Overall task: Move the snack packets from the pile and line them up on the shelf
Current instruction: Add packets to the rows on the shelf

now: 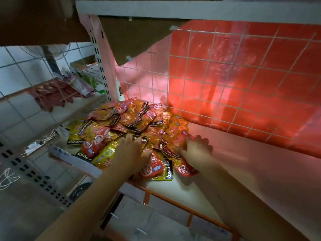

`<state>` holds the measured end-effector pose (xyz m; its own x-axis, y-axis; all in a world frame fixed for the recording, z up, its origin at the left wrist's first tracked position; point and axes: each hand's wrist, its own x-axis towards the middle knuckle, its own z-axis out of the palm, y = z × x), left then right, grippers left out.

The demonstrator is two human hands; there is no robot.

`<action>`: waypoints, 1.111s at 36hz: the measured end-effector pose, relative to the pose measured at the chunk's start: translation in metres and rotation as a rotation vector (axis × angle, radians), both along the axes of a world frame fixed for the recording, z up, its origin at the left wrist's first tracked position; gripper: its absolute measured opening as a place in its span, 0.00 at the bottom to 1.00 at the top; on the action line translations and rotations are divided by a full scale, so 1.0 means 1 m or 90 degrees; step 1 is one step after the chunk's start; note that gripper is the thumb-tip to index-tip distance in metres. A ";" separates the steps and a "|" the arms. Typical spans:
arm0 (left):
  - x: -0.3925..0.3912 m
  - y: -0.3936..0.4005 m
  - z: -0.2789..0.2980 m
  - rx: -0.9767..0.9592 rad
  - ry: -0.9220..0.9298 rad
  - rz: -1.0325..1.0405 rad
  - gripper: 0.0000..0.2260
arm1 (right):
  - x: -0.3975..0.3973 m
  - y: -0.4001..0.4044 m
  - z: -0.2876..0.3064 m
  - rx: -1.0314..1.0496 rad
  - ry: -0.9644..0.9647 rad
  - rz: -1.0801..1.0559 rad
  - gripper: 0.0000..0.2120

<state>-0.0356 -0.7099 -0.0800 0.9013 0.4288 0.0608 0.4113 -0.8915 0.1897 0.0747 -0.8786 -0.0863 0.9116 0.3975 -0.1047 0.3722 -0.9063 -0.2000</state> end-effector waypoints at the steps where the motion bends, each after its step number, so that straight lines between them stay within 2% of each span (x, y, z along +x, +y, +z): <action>1: -0.001 0.004 0.002 -0.029 0.001 -0.008 0.28 | 0.002 0.001 0.001 0.004 0.011 0.002 0.35; 6: -0.005 0.026 0.007 -0.225 -0.036 -0.004 0.35 | 0.011 0.000 0.004 0.075 0.056 -0.009 0.32; 10: -0.004 0.033 0.005 -0.218 -0.033 0.026 0.43 | 0.012 0.003 0.004 0.128 0.076 -0.029 0.32; 14: -0.001 0.037 0.006 -0.241 -0.051 0.042 0.51 | 0.012 0.007 -0.003 0.239 0.124 -0.073 0.41; 17: 0.000 0.032 0.010 -0.265 -0.140 0.060 0.44 | 0.010 0.004 -0.007 0.412 0.169 -0.123 0.49; 19: 0.000 0.026 0.016 -0.307 -0.171 0.040 0.34 | 0.008 0.001 -0.011 0.557 0.212 -0.172 0.50; 21: -0.001 0.019 0.025 -0.414 -0.197 0.003 0.17 | 0.006 -0.004 -0.015 0.702 0.256 -0.202 0.45; 23: -0.001 0.013 0.034 -0.448 -0.222 -0.037 0.05 | 0.002 -0.016 -0.014 0.808 0.295 -0.217 0.31; 25: 0.004 0.006 0.039 -0.450 -0.269 -0.058 0.03 | -0.005 -0.031 -0.005 0.843 0.337 -0.208 0.15; 27: 0.012 -0.002 0.042 -0.520 -0.323 -0.050 0.03 | -0.011 -0.048 0.002 0.857 0.368 -0.193 0.08; 30: 0.025 -0.020 0.045 -0.726 -0.389 -0.013 0.03 | -0.017 -0.073 0.009 0.870 0.381 -0.192 0.07; 32: 0.036 -0.040 0.044 -0.858 -0.414 0.007 0.06 | -0.019 -0.091 0.014 0.872 0.373 -0.182 0.07; 36: 0.058 -0.099 0.042 -1.081 -0.353 0.033 0.09 | -0.024 -0.129 0.018 0.962 0.405 -0.161 0.07; 38: 0.066 -0.134 0.039 -1.159 -0.330 0.037 0.09 | -0.030 -0.149 0.019 1.022 0.422 -0.185 0.10; 40: 0.073 -0.168 0.031 -1.224 -0.319 0.050 0.07 | -0.037 -0.171 0.019 1.065 0.407 -0.216 0.08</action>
<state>0.0378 -0.8779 -0.0489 0.9330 0.2584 -0.2505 0.0472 0.6022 0.7969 0.0380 -1.0500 -0.0673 0.9503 0.2659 -0.1617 -0.2543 0.3637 -0.8962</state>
